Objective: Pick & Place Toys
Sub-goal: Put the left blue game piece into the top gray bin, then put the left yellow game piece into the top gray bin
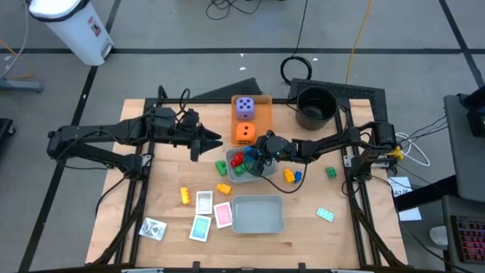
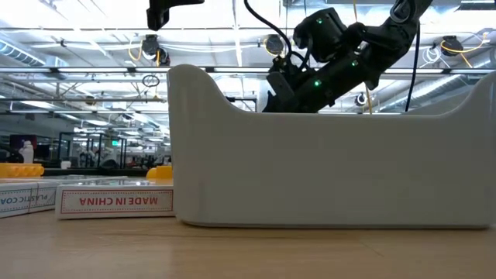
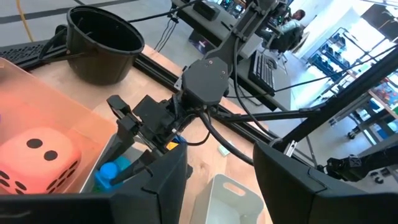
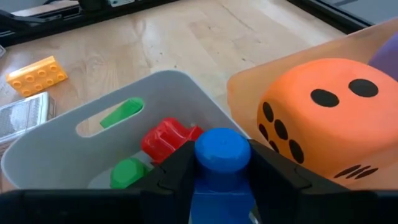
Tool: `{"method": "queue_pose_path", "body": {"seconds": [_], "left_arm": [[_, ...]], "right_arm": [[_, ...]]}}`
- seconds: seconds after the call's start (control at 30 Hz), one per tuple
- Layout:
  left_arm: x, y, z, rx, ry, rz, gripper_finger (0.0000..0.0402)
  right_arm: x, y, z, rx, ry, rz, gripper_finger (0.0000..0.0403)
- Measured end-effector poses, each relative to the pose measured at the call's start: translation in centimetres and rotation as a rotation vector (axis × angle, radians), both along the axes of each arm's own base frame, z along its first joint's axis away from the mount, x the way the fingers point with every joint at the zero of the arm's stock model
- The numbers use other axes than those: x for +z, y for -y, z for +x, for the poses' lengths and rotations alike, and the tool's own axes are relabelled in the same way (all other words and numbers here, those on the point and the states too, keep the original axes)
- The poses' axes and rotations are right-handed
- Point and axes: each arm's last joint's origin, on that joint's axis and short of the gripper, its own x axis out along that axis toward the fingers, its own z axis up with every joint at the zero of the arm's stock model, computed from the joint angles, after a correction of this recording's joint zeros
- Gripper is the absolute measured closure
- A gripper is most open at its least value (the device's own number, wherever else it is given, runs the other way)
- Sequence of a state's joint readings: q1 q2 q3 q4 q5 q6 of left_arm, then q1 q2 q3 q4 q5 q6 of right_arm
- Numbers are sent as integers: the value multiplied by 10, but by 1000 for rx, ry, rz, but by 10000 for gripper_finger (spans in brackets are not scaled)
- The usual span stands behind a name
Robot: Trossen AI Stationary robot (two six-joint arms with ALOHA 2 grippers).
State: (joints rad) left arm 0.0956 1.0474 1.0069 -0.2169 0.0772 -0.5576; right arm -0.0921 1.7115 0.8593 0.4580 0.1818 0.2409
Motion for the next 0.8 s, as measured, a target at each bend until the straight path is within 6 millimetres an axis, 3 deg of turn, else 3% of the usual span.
{"method": "queue_pose_path", "body": {"seconds": [0.8], "left_arm": [[0, 0, 0, -5, 0, -5, 215]], "right_arm": [[2, 0, 0, -1, 19, 0, 214]]}}
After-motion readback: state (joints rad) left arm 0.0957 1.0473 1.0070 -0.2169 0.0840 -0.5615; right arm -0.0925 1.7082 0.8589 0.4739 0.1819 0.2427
